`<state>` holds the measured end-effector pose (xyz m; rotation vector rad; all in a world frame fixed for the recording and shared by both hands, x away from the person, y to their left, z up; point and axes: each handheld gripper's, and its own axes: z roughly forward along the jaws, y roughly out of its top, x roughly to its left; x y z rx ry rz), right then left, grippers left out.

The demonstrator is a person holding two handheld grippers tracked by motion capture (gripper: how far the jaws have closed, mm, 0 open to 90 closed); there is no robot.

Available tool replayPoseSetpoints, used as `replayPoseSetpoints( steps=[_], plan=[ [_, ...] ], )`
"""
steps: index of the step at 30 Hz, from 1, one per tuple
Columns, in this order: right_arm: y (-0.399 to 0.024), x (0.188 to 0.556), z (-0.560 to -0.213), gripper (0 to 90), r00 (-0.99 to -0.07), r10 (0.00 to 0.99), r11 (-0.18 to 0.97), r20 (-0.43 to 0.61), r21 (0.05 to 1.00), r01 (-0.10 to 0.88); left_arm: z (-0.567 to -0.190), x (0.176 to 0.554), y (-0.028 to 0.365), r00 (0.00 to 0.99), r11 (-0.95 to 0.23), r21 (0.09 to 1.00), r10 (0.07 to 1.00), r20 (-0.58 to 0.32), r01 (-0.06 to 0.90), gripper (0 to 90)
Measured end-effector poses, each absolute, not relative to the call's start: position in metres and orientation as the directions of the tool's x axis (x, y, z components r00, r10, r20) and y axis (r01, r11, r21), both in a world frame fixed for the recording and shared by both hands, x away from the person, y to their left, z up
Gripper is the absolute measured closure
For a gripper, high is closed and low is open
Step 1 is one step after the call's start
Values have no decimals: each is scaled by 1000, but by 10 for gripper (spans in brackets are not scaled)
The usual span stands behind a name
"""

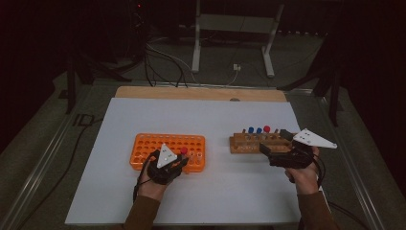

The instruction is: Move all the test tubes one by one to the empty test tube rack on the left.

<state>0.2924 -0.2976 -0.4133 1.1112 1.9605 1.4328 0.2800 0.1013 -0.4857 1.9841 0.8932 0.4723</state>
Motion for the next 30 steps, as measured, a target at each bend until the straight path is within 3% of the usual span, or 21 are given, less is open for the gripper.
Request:
replayPoseSetpoints(
  steps=[20,25,30],
  plan=[
    [-294,294,-416,4,-574,814,142,86,929,341,-491,283,98,671,-369,820,742,-24,438,742],
    [-296,294,-416,4,-572,816,139,87,930,340,-485,281,103,670,-325,838,739,-64,438,591],
    [-298,296,-417,4,-565,820,134,92,929,344,-471,277,114,677,-265,881,731,-82,392,494]
  ],
)
